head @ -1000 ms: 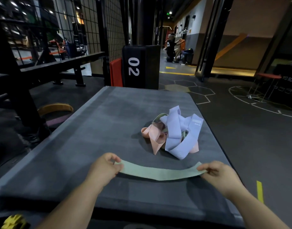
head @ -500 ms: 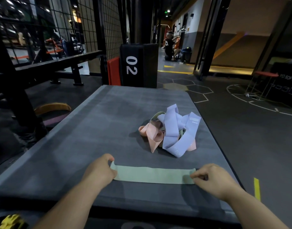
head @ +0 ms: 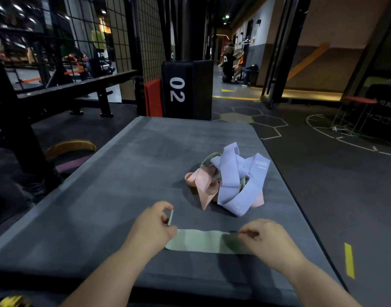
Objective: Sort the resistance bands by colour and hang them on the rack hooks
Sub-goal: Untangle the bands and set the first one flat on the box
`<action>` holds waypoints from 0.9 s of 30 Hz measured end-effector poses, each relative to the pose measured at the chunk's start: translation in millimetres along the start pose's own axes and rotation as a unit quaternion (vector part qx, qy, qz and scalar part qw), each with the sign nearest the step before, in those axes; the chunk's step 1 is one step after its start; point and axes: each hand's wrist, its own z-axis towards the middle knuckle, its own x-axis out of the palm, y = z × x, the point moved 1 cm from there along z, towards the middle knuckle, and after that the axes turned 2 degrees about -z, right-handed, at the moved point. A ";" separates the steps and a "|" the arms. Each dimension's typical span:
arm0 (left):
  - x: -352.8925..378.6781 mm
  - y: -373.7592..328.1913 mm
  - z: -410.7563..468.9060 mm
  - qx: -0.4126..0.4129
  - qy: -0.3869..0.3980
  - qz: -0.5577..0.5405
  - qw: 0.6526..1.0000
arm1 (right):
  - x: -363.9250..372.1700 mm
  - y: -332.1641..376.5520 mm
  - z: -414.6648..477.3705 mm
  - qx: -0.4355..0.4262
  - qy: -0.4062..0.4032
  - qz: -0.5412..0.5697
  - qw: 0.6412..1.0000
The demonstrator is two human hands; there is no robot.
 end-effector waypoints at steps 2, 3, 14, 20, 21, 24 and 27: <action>7.9 -9.4 -2.0 0.033 0.011 -0.005 0.999 | 6.5 11.4 2.5 -0.005 -0.006 0.052 0.999; 11.5 -14.6 -3.7 0.051 0.015 -0.003 0.999 | 9.7 17.6 3.2 -0.004 -0.003 0.081 0.997; 52.0 -48.2 -21.8 0.230 0.061 0.030 0.971 | 29.5 37.8 10.3 0.066 0.014 0.248 0.966; 57.4 -36.5 -17.4 0.269 0.018 0.176 0.947 | 26.8 29.5 11.3 0.088 0.015 0.301 0.949; 57.1 -33.6 -16.7 0.258 0.030 0.198 0.945 | 26.7 27.3 11.2 0.098 0.015 0.309 0.946; 55.6 -25.1 -10.7 0.248 0.048 0.203 0.946 | 17.8 23.3 9.9 0.124 0.009 0.335 0.934; 49.2 -23.2 -4.3 0.220 0.062 0.171 0.958 | 5.6 16.3 9.9 0.117 0.010 0.342 0.932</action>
